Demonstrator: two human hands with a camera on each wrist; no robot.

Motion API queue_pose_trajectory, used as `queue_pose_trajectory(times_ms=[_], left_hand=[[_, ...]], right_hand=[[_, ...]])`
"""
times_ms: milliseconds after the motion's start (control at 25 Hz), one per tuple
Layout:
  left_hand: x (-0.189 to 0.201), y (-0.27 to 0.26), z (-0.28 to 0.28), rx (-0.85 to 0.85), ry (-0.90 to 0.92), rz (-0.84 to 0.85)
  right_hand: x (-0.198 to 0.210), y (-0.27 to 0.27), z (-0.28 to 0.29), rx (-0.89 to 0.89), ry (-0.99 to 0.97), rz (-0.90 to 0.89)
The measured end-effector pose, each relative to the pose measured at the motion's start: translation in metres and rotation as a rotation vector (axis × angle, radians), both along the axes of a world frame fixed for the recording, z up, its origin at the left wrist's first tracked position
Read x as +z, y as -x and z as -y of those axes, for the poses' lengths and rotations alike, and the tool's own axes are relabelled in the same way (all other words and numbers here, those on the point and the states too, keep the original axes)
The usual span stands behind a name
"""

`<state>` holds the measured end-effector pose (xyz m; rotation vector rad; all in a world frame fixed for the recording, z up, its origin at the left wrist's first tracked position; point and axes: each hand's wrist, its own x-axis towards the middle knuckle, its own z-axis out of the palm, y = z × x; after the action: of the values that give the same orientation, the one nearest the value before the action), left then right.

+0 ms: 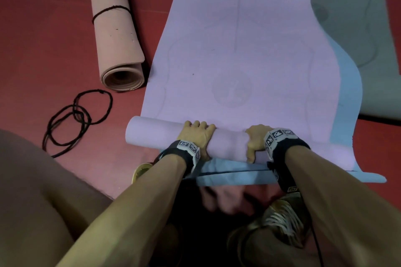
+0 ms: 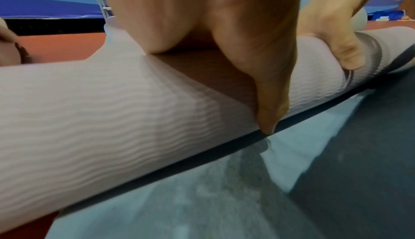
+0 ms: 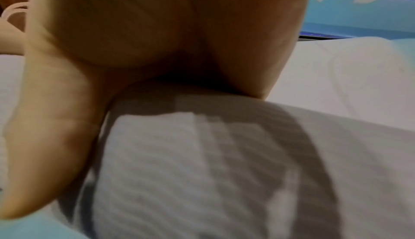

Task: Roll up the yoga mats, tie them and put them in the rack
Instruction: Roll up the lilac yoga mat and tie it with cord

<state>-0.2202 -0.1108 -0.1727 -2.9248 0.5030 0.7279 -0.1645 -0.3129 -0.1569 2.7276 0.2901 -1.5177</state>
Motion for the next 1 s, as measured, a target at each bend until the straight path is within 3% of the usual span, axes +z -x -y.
queue_pose_trajectory(times_ms=[200, 360, 480, 680, 840, 1000], left_hand=[[0.007, -0.027, 0.004, 0.042, -0.02, -0.177], [0.015, -0.035, 0.024, 0.09, -0.202, -0.341], [0.011, -0.031, 0.028, 0.077, -0.175, -0.403], [0.004, -0.016, 0.002, 0.048, 0.002, -0.264], [0.007, 0.007, 0.001, 0.0, 0.015, -0.082], [0.011, -0.009, 0.002, 0.017, 0.007, -0.192]], right_hand=[[-0.001, 0.018, 0.009, -0.08, -0.039, 0.095], [0.0, 0.047, 0.007, 0.043, 0.021, 0.238], [0.002, 0.047, 0.003, 0.041, 0.041, 0.218], [0.006, 0.023, -0.004, 0.016, 0.034, 0.086], [0.005, 0.009, -0.001, -0.039, -0.016, -0.045], [-0.001, 0.013, 0.003, -0.07, -0.057, -0.063]])
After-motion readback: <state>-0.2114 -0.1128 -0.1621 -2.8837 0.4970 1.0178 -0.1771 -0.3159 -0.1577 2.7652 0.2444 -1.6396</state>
